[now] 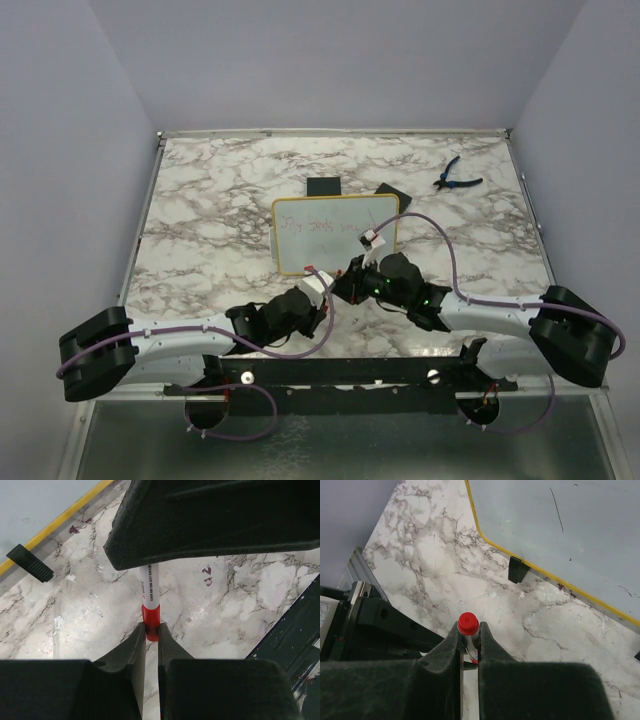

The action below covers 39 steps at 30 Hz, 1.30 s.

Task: Write a sentence on the whiteboard
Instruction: Close the whiteboard marker at the center of the board.

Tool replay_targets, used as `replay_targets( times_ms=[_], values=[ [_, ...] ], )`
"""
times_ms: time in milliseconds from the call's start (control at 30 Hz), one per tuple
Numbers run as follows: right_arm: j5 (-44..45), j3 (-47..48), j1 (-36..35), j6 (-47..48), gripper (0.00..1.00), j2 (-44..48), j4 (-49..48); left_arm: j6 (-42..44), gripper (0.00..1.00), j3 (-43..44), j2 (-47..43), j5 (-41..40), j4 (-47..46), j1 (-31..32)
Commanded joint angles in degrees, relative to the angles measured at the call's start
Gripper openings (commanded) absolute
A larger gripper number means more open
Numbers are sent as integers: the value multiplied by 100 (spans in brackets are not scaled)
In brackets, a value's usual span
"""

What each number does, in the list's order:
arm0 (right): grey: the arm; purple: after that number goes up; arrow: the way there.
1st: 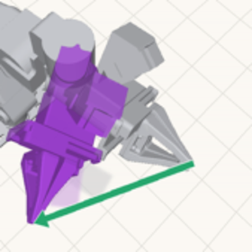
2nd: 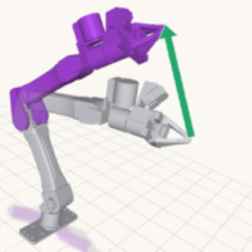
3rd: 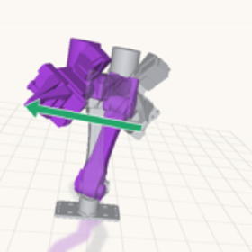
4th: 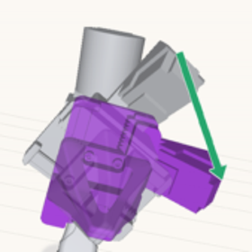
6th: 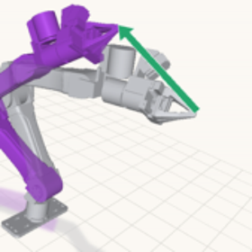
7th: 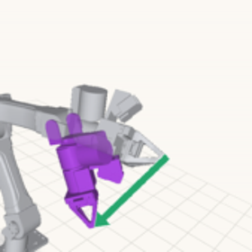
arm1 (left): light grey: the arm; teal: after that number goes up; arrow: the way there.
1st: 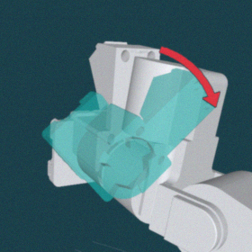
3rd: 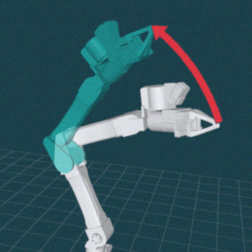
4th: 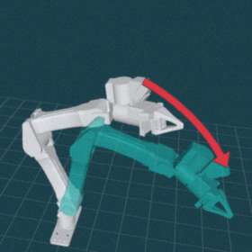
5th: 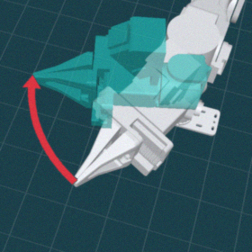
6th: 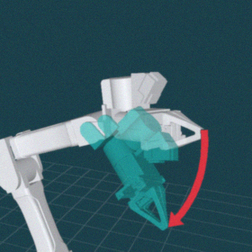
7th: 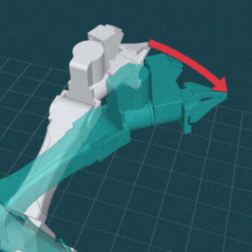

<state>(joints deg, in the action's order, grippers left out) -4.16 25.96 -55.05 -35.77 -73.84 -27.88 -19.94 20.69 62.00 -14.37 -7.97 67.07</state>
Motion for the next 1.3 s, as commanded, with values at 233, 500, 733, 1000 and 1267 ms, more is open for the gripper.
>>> replay_targets(
  times_ms=[233, 500, 733, 1000, 1267],
  values=[
    [-1090, 33, -680, -124, 1, -561, 1502, 52, 0, 174, -153, -791, -2060, -328],
    [-1127, 164, -798, -79, 1, -745, 1648, 52, 0, 111, -168, -820, -2138, -385],
    [-816, 235, -827, -109, 1, -683, 1841, 65, 0, 80, -188, -713, -2176, -423],
    [550, 533, -823, -279, 1, 142, 2606, -51, 28, 115, -417, -469, -1438, -422],
    [1349, 966, -819, -4, 1, 600, 3252, -9, 67, 225, -660, -459, -738, -425]
  ],
)
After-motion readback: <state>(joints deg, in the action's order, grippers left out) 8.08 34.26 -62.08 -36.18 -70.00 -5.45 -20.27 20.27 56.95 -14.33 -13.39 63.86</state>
